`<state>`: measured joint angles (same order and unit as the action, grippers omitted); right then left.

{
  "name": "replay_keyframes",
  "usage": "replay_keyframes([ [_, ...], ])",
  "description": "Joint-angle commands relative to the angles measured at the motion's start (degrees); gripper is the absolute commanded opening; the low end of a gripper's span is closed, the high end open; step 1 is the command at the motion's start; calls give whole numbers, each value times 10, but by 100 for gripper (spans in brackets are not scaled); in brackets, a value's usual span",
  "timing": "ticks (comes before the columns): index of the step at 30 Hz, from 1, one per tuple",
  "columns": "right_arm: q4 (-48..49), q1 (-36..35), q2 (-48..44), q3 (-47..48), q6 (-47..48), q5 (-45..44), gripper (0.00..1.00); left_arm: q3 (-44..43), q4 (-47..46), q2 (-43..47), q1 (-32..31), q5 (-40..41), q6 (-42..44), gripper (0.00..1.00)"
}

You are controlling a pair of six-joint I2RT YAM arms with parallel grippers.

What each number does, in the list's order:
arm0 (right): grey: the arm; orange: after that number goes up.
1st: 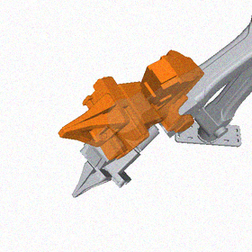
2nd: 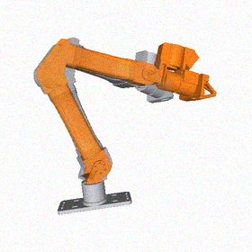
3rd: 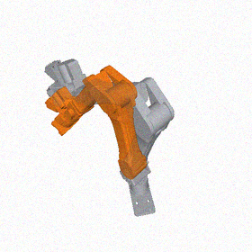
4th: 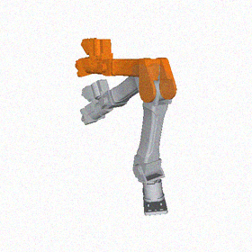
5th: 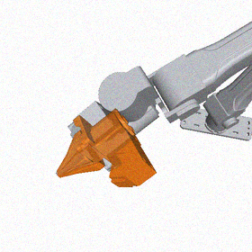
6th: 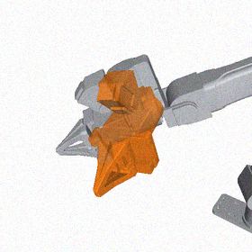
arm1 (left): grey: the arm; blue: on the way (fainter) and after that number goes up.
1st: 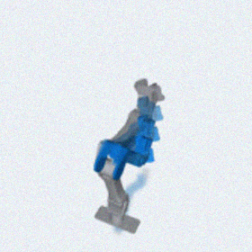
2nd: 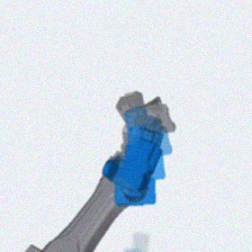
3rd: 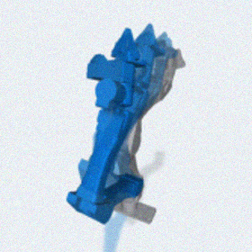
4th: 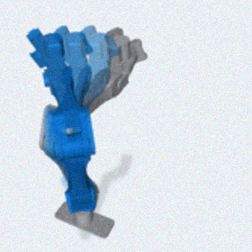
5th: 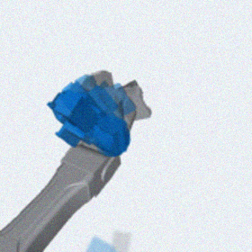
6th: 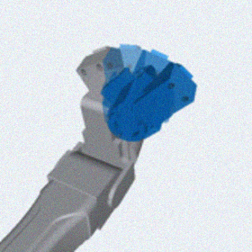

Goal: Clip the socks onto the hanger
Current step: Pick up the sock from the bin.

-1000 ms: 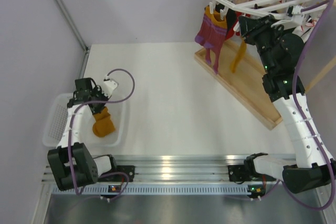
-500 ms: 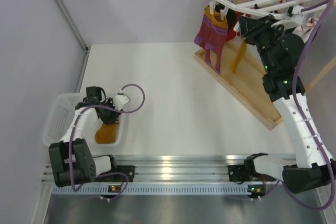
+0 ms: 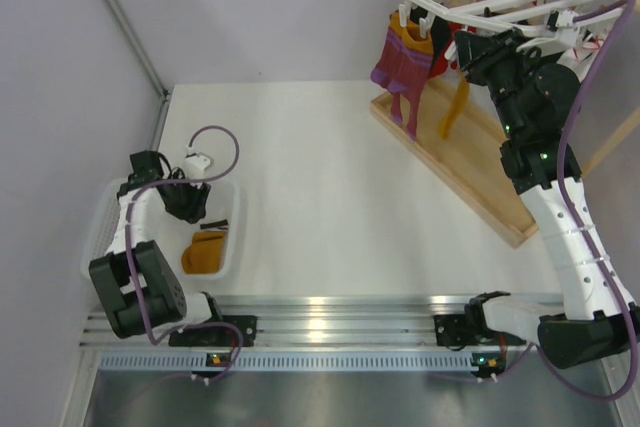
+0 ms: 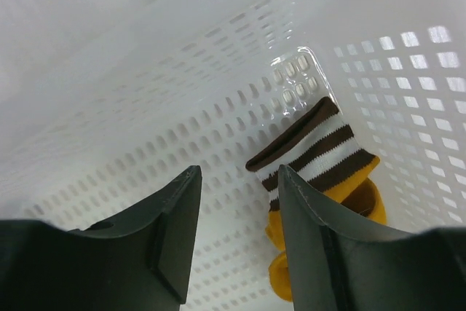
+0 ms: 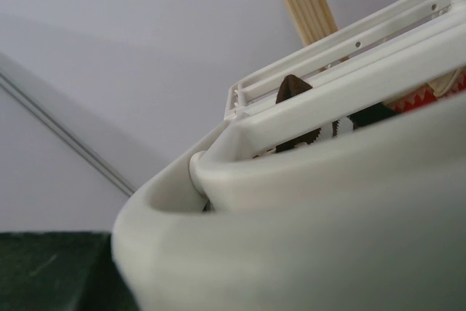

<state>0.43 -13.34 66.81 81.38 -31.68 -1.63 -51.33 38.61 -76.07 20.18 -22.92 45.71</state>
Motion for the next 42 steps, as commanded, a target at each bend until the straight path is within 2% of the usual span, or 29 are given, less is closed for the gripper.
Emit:
replay_keyframes([
  [1,-36,1,14,-2,-8,35,0,-20,-22,-35,4,-14,-55,52],
  [9,-42,2,16,0,-5,31,0,10,-31,-76,2,12,-50,55],
  [17,-44,2,22,6,-3,32,0,54,-40,-88,2,21,-41,50],
  [20,-43,1,23,8,-3,33,0,59,-42,-80,2,15,-39,39],
  [21,-41,2,23,7,-3,32,0,58,-43,-76,1,10,-41,28],
  [23,-41,1,22,7,-2,33,0,52,-40,-55,1,-4,-47,18],
  [24,-41,1,19,6,-2,31,0,41,-29,-48,1,-12,-47,9],
  [27,-40,2,17,6,0,31,0,10,-12,0,1,-46,-48,0],
  [31,-33,1,16,7,3,35,0,-37,8,75,1,-84,-51,0],
  [35,-22,1,16,7,2,44,0,-75,-13,158,1,-150,-62,0],
  [36,-18,2,17,5,1,51,0,-95,-18,166,0,-188,-77,0],
  [38,-9,2,17,4,2,58,0,-122,-31,173,-16,-213,-99,0],
  [40,-9,1,16,3,2,68,0,-172,-42,168,-36,-224,-141,0],
  [42,13,2,17,4,4,76,0,-216,-80,160,-85,-212,-181,0],
])
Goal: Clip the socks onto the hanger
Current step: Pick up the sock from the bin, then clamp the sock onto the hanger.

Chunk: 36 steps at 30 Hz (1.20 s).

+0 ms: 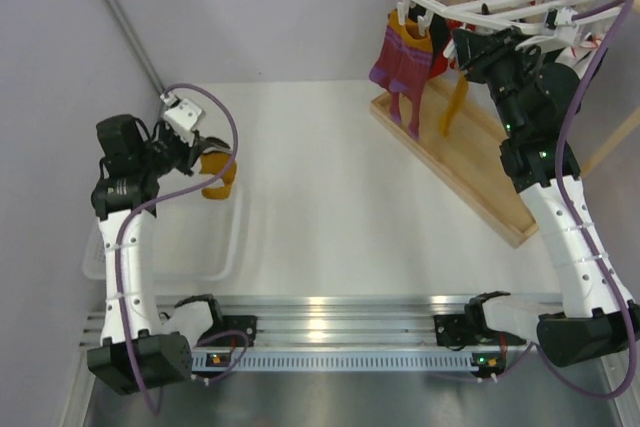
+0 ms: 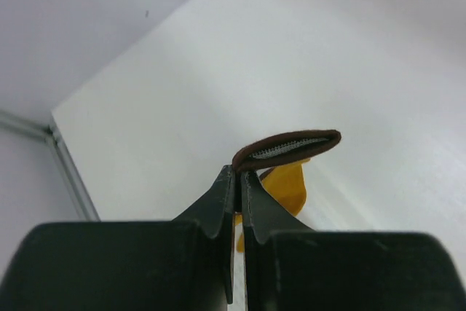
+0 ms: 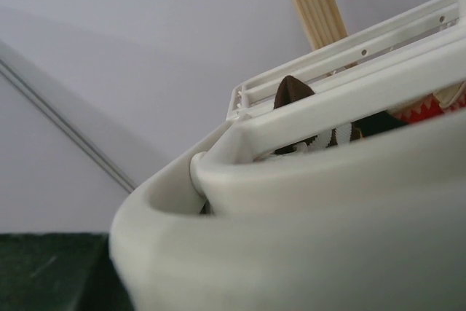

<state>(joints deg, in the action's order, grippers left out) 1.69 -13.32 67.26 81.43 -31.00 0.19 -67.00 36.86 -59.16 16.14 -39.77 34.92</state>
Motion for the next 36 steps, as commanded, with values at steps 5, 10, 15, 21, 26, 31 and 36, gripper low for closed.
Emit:
replay_keyframes([
  [5,16,1,14,6,1,75,0,-160,-116,-71,-186,-25,-128,0],
  [10,31,1,14,8,-2,87,0,-264,-145,-168,-333,15,-134,0],
  [15,38,1,13,11,-8,101,0,-385,-177,-271,-429,52,-163,0],
  [21,36,1,14,8,-7,104,0,-580,-205,-435,-499,78,-213,0],
  [26,39,1,16,4,-5,110,0,-653,-233,-516,-547,92,-210,0],
  [31,47,1,15,-3,3,119,0,-679,-262,-558,-569,115,-209,0],
  [36,51,1,15,-14,14,128,0,-704,-279,-582,-578,116,-218,0],
])
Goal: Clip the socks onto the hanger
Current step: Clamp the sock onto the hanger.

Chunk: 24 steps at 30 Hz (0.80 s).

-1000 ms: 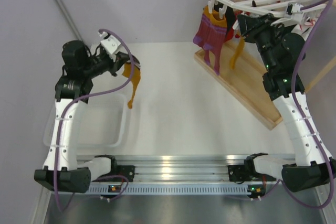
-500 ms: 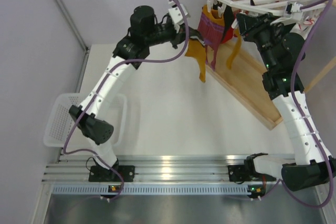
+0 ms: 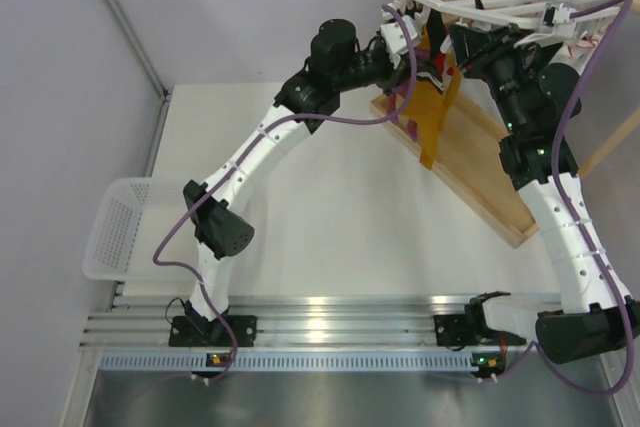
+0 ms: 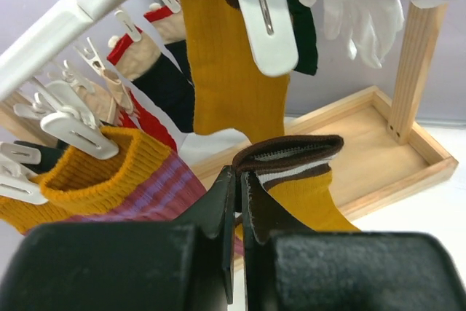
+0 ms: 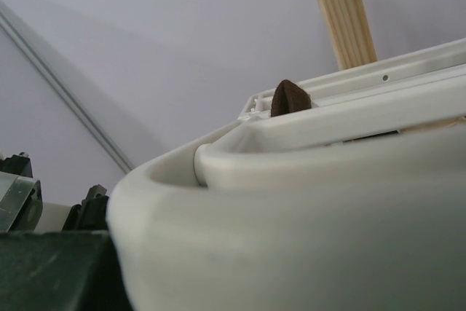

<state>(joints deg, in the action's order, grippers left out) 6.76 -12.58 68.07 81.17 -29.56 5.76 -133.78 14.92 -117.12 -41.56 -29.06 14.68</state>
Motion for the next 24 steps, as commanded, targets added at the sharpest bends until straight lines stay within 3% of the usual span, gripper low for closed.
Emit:
replay_keyframes([
  [1,0,-6,7,-12,1,74,0,-39,-65,-5,-3,10,-18,0],
  [24,0,-6,11,-29,47,92,0,-72,-105,-27,-9,-16,-47,0],
])
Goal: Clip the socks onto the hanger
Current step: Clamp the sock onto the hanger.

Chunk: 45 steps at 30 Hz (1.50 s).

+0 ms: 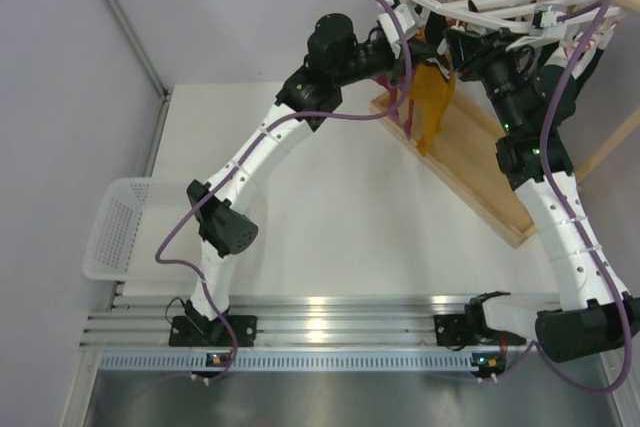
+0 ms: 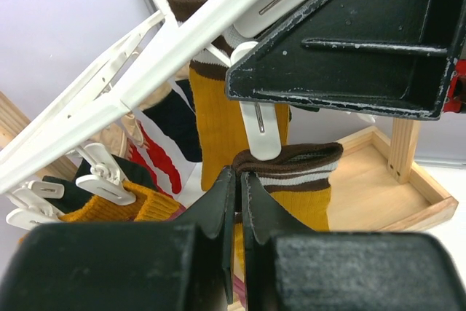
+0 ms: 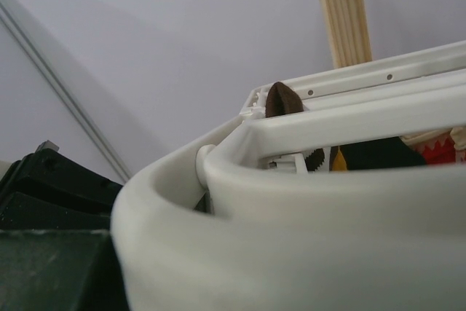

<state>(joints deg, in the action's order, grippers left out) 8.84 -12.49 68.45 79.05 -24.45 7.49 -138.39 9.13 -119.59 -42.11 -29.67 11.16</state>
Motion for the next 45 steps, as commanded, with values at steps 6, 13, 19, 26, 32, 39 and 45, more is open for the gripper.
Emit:
replay_keyframes([
  [6,-23,-7,2,-10,8,74,0,-25,-45,-3,-3,-7,-12,0],
  [13,-18,-8,-2,-6,8,79,0,-21,-40,-6,-5,-9,-11,0],
  [19,-14,-7,-2,-1,5,82,0,-17,-42,-11,-10,-11,-4,0],
  [26,-17,-7,-2,-5,21,83,0,-19,-51,-12,-10,-7,-10,0],
  [32,-27,-8,-3,-11,46,80,0,-21,-52,-9,-10,-8,-12,0],
  [39,-32,-7,-7,-18,80,82,0,-26,-54,-7,-10,-11,-15,0],
  [45,-35,-8,-14,-23,107,77,0,-27,-55,-4,-10,-14,-19,0],
])
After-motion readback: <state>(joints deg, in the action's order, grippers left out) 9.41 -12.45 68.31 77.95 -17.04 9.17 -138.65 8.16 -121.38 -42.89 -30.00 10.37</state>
